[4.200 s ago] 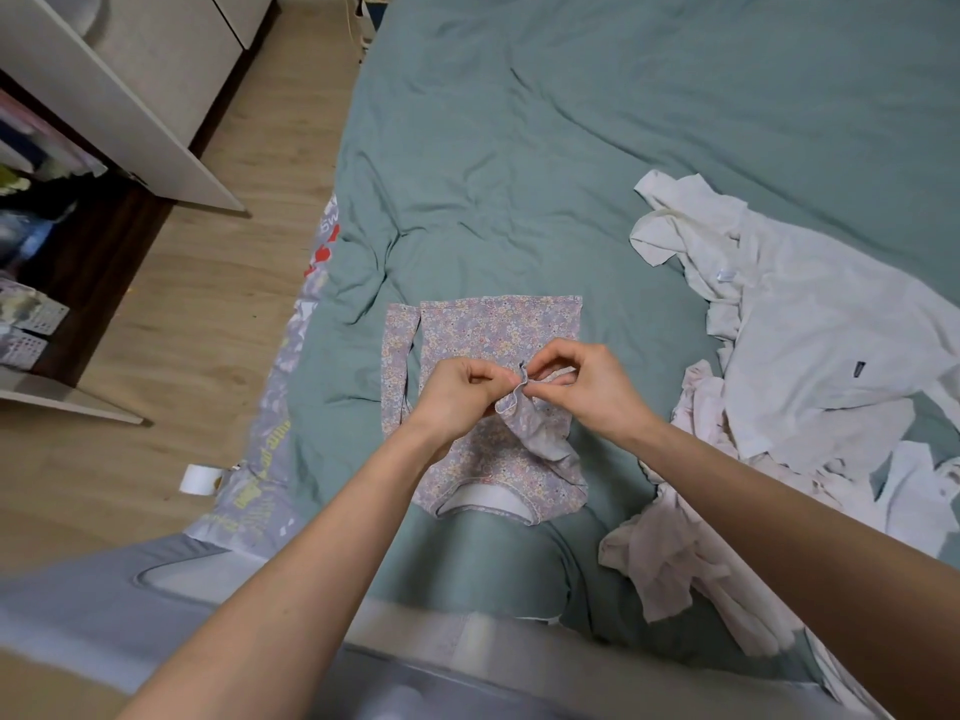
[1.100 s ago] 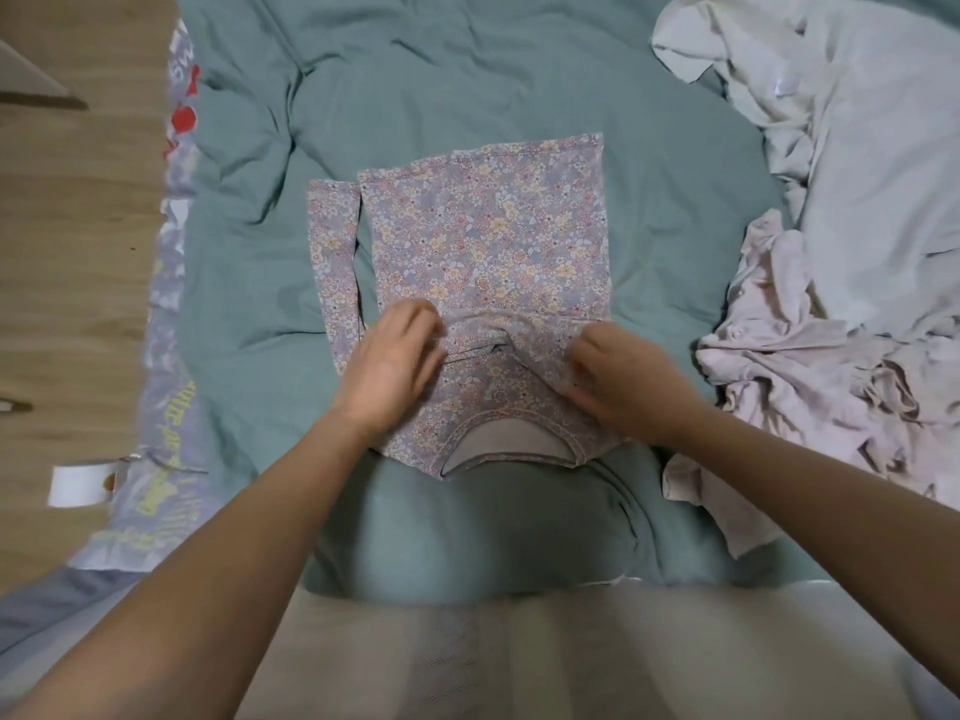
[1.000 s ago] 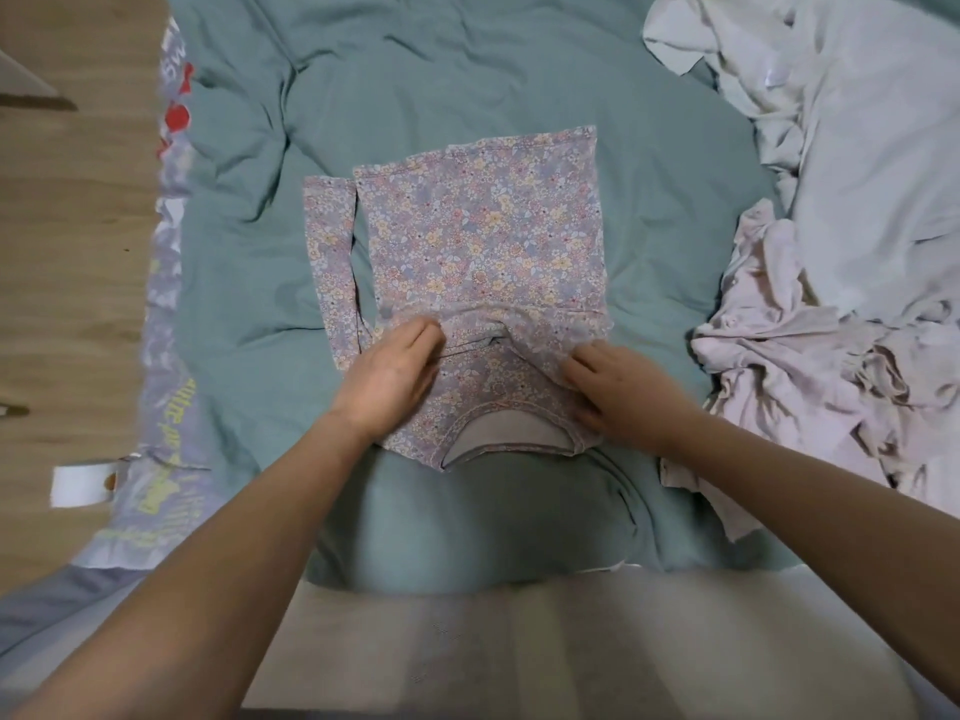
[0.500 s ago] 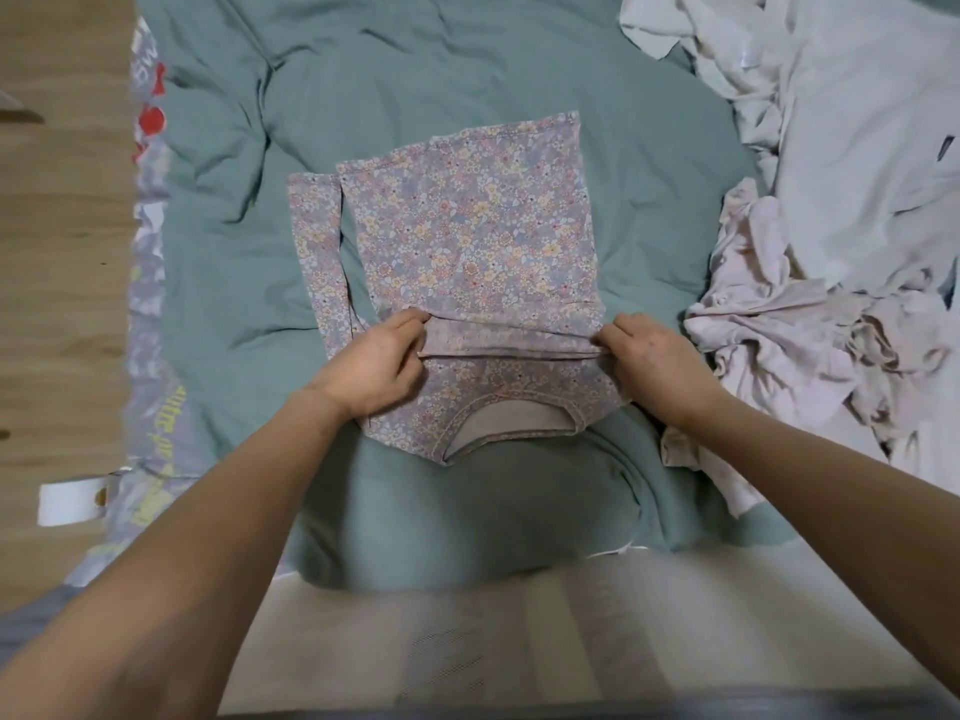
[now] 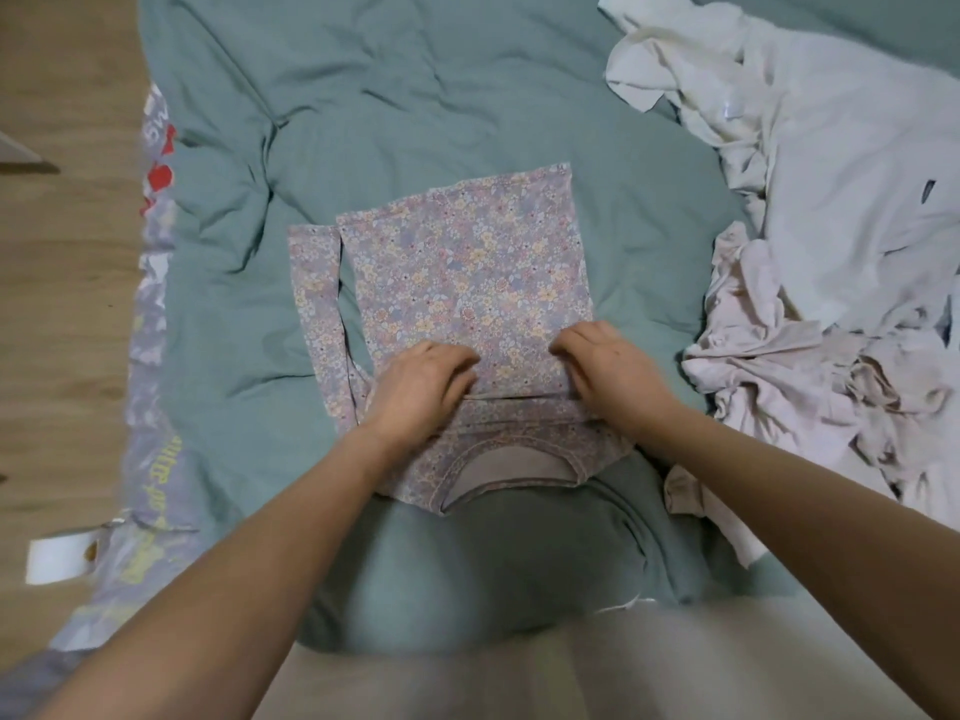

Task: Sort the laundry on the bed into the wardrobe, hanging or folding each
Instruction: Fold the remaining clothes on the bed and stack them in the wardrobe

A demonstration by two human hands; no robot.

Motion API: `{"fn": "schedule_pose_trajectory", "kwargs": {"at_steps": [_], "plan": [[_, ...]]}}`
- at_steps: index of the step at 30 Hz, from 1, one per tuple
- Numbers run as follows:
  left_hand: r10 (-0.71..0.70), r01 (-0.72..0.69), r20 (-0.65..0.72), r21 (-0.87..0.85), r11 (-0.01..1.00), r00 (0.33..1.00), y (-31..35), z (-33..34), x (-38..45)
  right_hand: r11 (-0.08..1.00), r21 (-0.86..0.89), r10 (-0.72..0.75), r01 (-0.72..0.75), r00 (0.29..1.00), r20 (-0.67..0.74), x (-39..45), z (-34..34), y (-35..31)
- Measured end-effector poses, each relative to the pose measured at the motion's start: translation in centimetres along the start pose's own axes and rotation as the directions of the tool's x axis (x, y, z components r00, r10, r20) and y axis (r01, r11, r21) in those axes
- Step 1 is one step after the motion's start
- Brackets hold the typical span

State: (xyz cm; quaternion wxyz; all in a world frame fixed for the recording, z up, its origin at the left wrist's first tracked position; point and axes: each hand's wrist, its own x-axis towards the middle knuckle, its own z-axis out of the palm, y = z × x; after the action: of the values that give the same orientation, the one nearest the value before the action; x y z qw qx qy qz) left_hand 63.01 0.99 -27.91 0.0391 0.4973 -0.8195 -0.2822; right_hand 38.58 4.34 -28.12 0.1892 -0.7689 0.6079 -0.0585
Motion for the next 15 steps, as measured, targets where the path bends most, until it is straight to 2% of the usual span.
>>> {"fn": "schedule_pose_trajectory", "kwargs": {"at_steps": [4, 7, 11, 15], "plan": [[-0.062, 0.065, 0.15, -0.016, 0.998, 0.987, 1.3, 0.4, 2.3, 1.0, -0.018, -0.01, 0.014, 0.978, 0.206, 2.2, -0.3, 0.0], [-0.047, 0.057, 0.244, -0.031, 0.998, 0.969, 1.7, 0.0, 2.8, 0.993, 0.107, 0.042, -0.052, 0.994, 0.1, 2.7, -1.0, 0.2], [-0.06, 0.114, 0.158, -0.356, 0.928, 0.986, 1.5, -1.0, 3.1, 0.945, 0.268, 0.197, -0.186, 0.98, -0.015, 2.6, -1.5, 0.5], [-0.103, 0.173, 0.179, -0.437, 0.883, 0.978, 1.0, -2.2, 3.9, 0.902, 0.352, 0.284, -0.25, 0.958, -0.049, 3.0, -1.5, 0.3]]}}
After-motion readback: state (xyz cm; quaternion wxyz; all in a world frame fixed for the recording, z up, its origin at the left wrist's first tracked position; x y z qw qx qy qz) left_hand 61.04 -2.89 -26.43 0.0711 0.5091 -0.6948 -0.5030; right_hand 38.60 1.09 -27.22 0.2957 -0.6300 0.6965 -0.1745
